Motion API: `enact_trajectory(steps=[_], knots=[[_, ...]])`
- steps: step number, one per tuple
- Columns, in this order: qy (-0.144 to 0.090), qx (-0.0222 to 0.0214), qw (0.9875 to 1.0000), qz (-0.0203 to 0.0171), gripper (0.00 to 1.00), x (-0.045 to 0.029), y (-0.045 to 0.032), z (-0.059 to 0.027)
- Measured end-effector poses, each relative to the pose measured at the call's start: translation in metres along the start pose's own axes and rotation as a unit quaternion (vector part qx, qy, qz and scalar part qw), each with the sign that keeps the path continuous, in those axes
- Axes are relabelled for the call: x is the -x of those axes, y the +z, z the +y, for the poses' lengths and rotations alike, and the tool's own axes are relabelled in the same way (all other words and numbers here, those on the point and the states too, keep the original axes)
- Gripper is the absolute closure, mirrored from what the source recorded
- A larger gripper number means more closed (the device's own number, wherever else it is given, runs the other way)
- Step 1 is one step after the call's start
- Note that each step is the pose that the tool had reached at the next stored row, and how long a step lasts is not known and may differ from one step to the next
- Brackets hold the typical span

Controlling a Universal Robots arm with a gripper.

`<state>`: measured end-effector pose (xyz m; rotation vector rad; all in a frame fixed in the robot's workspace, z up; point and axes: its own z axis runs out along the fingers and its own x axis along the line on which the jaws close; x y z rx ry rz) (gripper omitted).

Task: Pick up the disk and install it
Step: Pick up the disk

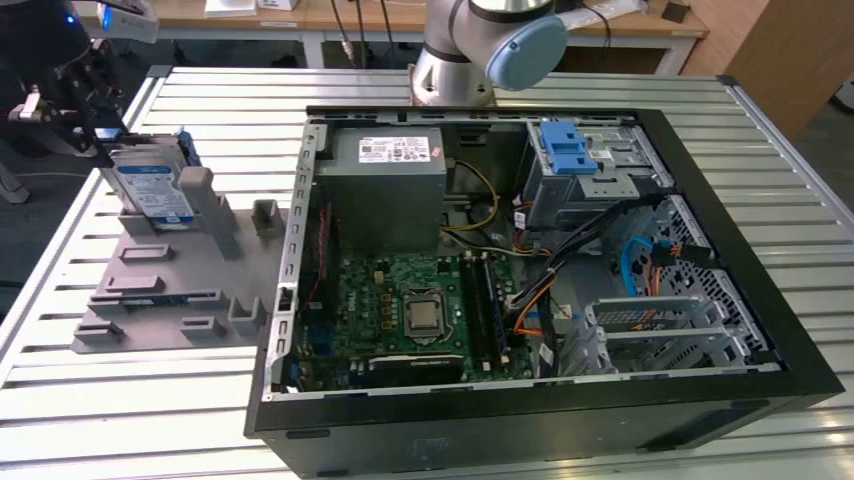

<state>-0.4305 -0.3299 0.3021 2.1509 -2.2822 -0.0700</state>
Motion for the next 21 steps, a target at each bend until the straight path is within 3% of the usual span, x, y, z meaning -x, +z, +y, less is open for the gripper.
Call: enact_trajectory(steps=[1, 18, 20, 21], knots=[[0.0, 0.0, 1.0, 0.0, 0.49, 0.0, 0.0008, 0.0], [-0.007, 0.0002, 1.0, 0.0037, 0.51, -0.0005, 0.0141, -0.0005], [-0.011, 0.0001, 0.9999, 0.0042, 0.63, -0.0005, 0.0145, -0.0006], [-0.015, 0.0002, 0.9999, 0.0046, 0.63, -0.0005, 0.0146, -0.0006]])
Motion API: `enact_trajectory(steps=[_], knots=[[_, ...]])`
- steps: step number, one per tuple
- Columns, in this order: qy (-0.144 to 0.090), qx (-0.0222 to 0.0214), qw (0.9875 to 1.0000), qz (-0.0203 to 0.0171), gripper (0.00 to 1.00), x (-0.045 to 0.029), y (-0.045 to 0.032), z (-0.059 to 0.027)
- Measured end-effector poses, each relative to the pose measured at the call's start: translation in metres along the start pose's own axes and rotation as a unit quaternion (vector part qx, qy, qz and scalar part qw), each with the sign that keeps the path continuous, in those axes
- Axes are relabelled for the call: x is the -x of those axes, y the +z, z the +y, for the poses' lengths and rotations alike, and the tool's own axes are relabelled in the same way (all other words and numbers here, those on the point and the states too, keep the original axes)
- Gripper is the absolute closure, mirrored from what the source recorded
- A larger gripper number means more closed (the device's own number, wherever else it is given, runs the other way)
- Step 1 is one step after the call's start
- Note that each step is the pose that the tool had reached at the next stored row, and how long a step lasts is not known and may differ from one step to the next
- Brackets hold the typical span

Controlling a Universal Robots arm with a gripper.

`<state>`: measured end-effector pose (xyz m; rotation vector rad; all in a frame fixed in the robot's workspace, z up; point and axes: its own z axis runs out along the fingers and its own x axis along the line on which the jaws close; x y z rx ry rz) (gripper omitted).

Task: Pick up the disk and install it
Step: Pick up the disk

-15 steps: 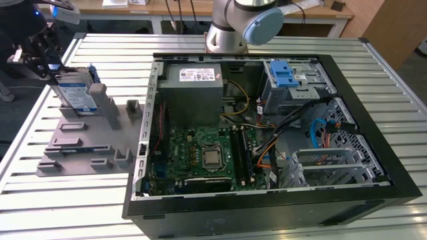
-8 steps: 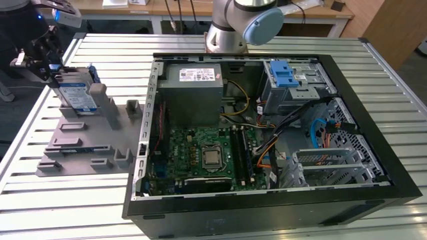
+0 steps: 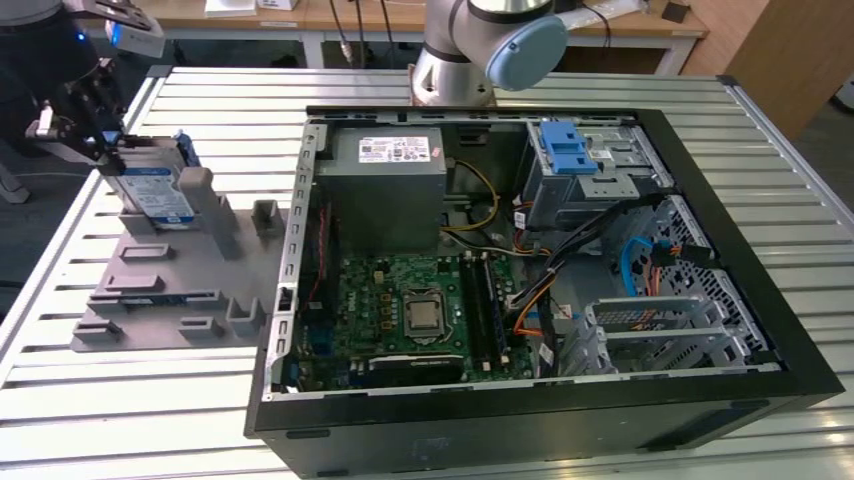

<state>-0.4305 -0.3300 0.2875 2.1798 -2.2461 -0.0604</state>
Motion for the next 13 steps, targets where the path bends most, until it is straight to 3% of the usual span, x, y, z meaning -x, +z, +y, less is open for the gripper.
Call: enact_trajectory(steps=[5, 12, 13], knots=[[-0.017, 0.0003, 0.9999, 0.0008, 0.63, 0.0, 0.0001, 0.0], [-0.008, 0.0001, 1.0, 0.0015, 0.62, 0.0, 0.0002, 0.0], [-0.007, 0.0002, 1.0, 0.0016, 0.56, 0.0, 0.0002, 0.0]])
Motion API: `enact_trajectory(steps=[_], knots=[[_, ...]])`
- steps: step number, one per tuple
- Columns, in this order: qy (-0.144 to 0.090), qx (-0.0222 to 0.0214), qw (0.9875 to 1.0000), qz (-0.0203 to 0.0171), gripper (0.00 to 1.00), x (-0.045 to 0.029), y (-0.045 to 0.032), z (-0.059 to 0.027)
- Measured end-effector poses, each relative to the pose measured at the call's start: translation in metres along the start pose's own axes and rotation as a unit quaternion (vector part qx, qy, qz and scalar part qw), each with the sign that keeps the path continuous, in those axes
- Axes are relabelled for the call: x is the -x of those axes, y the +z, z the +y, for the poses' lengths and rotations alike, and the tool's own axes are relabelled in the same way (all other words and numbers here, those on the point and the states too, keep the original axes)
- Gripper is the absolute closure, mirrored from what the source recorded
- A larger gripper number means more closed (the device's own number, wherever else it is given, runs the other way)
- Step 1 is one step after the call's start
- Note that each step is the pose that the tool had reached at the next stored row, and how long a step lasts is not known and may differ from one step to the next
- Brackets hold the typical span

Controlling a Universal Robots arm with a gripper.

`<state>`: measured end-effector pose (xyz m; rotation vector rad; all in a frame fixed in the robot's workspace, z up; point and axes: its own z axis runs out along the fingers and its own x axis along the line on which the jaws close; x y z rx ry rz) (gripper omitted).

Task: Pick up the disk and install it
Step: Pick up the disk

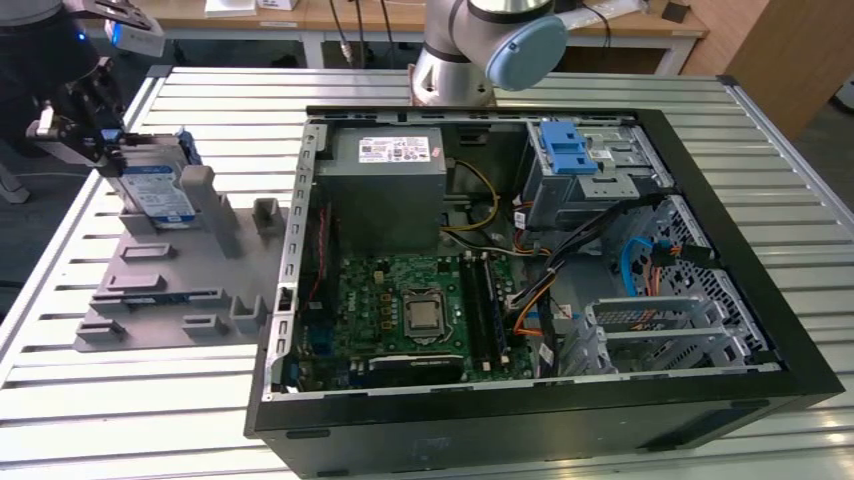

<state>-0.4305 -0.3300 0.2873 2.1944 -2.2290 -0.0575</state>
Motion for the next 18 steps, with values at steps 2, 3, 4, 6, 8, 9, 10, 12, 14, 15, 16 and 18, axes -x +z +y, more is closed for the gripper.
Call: enact_trajectory(steps=[2, 3, 4, 6, 8, 9, 10, 12, 14, 15, 16, 18], knots=[[0.0, 0.0, 1.0, 0.0, 0.56, 0.0, 0.0, 0.0], [0.0, 0.0, 1.0, 0.0, 0.56, 0.0, 0.0, 0.0], [0.0, 0.0, 1.0, 0.0, 0.57, 0.0, 0.0, 0.0], [0.0, 0.0, 1.0, 0.0, 0.64, 0.0, 0.0, 0.0], [0.0, 0.0, 1.0, 0.0, 0.64, 0.0, 0.0, 0.0], [0.0, -0.0002, 1.0, 0.0, 0.64, 0.0, -0.0001, 0.0], [0.001, -0.0002, 1.0, 0.0, 0.64, 0.0, -0.0003, 0.0], [0.002, -0.0001, 1.0, 0.0, 0.64, 0.0001, -0.0015, 0.0], [0.002, -0.0001, 1.0, -0.0001, 0.64, 0.0001, -0.0031, 0.0001], [0.002, -0.0001, 1.0, -0.0001, 0.64, 0.0001, -0.004, 0.0002], [0.002, -0.0001, 1.0, 0.0, 0.64, 0.0001, -0.0048, 0.0002], [0.002, -0.0001, 1.0, 0.0, 0.64, 0.0001, -0.0061, 0.0002]])
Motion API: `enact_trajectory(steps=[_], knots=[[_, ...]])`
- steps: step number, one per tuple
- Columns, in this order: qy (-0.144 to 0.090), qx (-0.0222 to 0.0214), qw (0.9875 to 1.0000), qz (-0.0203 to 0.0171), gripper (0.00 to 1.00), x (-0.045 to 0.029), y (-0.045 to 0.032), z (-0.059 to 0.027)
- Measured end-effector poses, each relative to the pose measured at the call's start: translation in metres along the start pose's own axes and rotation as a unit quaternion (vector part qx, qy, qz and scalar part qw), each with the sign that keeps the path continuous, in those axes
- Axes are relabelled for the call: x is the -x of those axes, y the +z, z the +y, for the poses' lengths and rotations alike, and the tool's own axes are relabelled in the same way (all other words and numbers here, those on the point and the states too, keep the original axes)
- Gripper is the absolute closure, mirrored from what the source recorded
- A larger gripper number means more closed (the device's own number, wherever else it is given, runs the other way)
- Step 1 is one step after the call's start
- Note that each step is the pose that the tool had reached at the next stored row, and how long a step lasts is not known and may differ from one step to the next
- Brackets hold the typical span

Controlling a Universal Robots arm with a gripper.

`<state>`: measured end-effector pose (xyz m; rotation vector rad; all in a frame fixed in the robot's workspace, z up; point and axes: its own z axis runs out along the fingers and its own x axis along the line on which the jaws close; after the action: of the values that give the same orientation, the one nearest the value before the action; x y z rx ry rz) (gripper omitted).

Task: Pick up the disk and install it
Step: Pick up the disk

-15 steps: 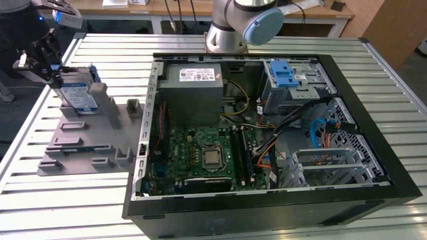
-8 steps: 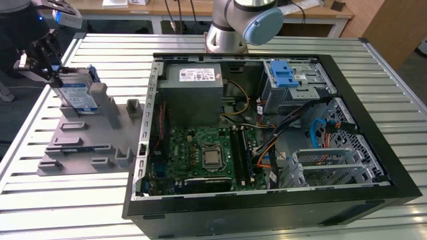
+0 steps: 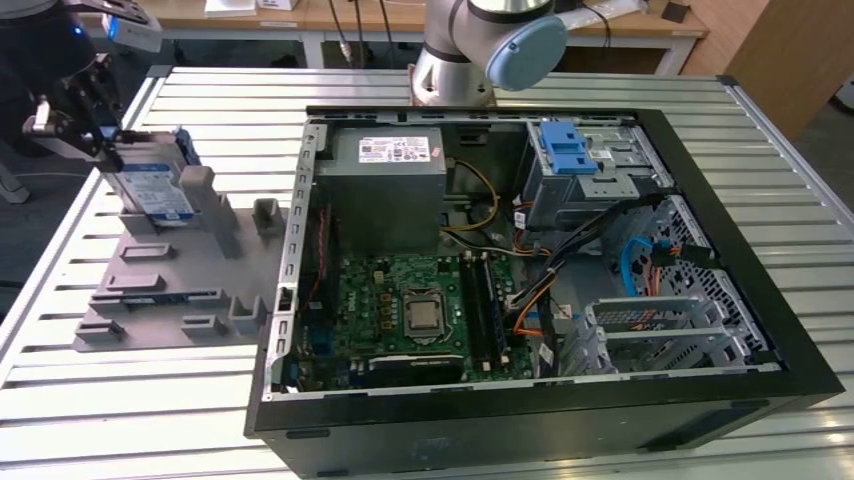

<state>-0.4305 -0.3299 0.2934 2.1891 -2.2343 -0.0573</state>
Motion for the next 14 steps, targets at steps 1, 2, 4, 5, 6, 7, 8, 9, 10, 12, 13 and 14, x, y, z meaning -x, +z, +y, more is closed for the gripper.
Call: enact_trajectory(steps=[1, 2, 4, 5, 6, 7, 8, 9, 10, 12, 13, 14], knots=[[0.0, 0.0, 1.0, 0.0, 0.64, 0.0, -0.0004, 0.0], [0.0, -0.0001, 1.0, -0.0001, 0.64, 0.0, -0.0007, 0.0], [0.0, 0.0, 1.0, 0.0, 0.64, 0.0, -0.0014, 0.0001], [0.0, 0.0001, 1.0, 0.0, 0.64, 0.0001, -0.0021, 0.0001], [0.0, 0.0001, 1.0, 0.0, 0.64, 0.0001, -0.0029, 0.0001], [0.0, 0.0, 1.0, 0.0, 0.64, 0.0001, -0.0037, 0.0001], [0.0, 0.0, 1.0, 0.0, 0.64, 0.0001, -0.0048, 0.0002], [0.0, 0.0, 1.0, 0.0, 0.64, 0.0001, -0.0058, 0.0002], [0.0, 0.0, 1.0, 0.0, 0.64, 0.0001, -0.0071, 0.0003], [0.0, 0.0, 1.0, 0.0, 0.64, 0.0002, -0.0098, 0.0004], [0.0, 0.0, 1.0, 0.0, 0.64, 0.0002, -0.0111, 0.0004], [0.0, 0.0, 1.0, 0.0, 0.64, 0.0002, -0.0124, 0.0004]])
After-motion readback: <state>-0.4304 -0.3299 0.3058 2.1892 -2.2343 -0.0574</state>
